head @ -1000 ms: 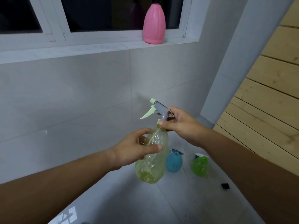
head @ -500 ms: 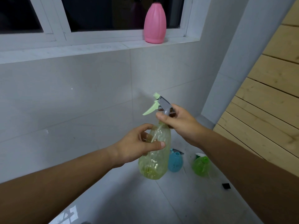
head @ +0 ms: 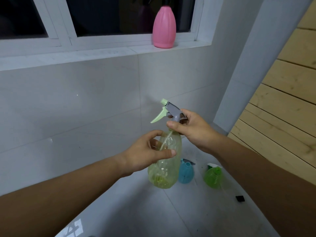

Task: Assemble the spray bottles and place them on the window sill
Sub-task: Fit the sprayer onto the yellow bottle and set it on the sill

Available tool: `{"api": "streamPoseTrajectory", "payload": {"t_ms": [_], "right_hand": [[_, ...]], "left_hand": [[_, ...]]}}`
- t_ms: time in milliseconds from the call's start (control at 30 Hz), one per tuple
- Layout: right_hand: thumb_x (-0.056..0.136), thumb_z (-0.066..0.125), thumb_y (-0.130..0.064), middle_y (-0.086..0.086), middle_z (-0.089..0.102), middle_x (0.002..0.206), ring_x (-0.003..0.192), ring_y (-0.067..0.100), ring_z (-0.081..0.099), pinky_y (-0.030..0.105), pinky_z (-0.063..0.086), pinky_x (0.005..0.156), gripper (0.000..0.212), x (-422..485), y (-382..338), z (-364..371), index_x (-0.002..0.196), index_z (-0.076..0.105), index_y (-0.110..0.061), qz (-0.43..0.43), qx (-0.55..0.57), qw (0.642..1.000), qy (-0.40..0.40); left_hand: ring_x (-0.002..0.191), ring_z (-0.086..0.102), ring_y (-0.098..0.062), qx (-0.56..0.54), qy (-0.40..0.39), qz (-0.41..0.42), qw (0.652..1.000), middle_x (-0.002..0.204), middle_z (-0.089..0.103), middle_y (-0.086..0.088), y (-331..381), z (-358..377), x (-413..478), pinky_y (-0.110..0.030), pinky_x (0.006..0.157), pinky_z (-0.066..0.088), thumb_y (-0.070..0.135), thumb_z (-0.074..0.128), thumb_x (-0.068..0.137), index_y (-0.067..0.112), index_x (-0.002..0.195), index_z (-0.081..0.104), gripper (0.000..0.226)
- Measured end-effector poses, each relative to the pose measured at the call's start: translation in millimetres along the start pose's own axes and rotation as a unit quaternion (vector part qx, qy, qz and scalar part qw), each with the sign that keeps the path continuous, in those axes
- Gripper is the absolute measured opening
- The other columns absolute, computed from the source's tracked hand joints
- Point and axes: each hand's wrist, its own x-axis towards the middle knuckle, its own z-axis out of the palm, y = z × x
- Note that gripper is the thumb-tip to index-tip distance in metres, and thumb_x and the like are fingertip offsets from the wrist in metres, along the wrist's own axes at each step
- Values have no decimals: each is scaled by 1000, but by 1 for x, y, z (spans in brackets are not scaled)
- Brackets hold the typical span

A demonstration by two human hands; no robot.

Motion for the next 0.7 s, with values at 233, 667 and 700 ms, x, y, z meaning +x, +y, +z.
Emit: {"api": "streamPoseTrajectory", "payload": {"t_ms": [233,667,700], "right_hand": [[89,65,-3,11,68,96,92,21,67,34,57,85,17,1,-4,-7,104,64,-11,7,49,998,-38],[73,81,-32,12,74,102,93,24,73,38,57,88,49,5,-3,-5,115,60,-20,21,40,998,31],[70,80,-42,11,74,106,97,24,73,38,57,89,59,4,-2,-5,120,57,-20,37,38,998,47]], "left_hand": [[89,70,-22,10,14,16,1000,112,69,-27,0,-1,2,-56,96,56,45,91,60,37,113,70,58],[82,71,-18,5,35,15,999,93,74,-14,7,-2,8,-47,86,60,43,91,61,31,114,71,59],[82,71,-16,-2,45,21,999,97,74,-18,8,-6,9,-42,81,60,40,92,64,28,118,70,59]]}}
